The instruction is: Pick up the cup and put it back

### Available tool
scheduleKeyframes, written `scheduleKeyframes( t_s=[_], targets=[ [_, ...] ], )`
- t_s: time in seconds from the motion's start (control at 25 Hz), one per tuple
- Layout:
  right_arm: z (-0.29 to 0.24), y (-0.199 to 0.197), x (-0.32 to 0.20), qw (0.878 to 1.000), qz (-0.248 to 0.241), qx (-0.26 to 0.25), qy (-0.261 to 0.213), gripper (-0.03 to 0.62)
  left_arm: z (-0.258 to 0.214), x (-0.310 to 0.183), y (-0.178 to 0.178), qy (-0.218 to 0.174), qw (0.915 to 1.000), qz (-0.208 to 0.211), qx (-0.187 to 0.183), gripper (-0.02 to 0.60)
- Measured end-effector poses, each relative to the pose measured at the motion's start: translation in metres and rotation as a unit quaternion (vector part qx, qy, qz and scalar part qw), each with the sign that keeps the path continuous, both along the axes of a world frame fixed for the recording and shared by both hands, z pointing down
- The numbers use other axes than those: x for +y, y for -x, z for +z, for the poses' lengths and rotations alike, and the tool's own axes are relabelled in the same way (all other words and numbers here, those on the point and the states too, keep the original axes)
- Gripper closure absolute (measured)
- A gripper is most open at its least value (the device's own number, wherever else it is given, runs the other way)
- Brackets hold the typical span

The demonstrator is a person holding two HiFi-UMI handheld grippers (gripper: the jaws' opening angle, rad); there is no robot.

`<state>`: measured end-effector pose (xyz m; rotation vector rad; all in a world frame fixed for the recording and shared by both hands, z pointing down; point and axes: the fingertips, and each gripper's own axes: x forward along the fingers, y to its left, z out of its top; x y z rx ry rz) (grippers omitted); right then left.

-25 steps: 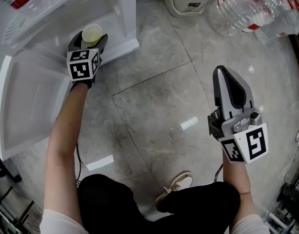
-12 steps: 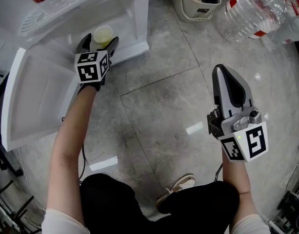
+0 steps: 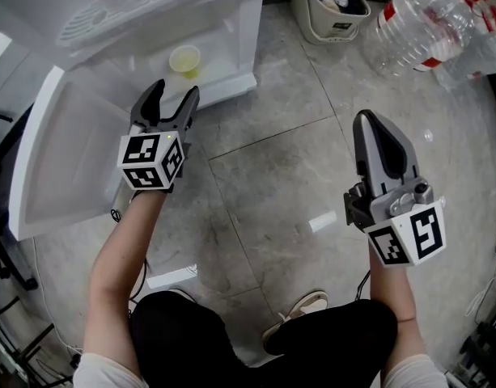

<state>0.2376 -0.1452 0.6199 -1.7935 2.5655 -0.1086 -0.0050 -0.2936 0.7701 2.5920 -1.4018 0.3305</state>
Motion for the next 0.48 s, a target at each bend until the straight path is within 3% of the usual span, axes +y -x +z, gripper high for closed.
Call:
scheduleKeyframes(
  t_s=[0.2,0.36,0.48],
  targets=[
    [-0.007,0.008,-0.01,1.0,0.002,-0.002,-0.013,0.574,-0.012,0.012,0.02,0.001,0.9998,-0.015,0.011,0.528],
    [-0.033,0.025,-0.018,0.997,-0.006,0.059,-0.055,0.574,-0.013,0.017,0.037,0.018,0.9998,-0.001,0.003,0.557],
    [-0.052,0.043,-0.027,0.994,-0.018,0.091,-0.059,0.574,-0.018,0.024,0.049,0.035,0.9993,-0.008,-0.013,0.558]
  ],
)
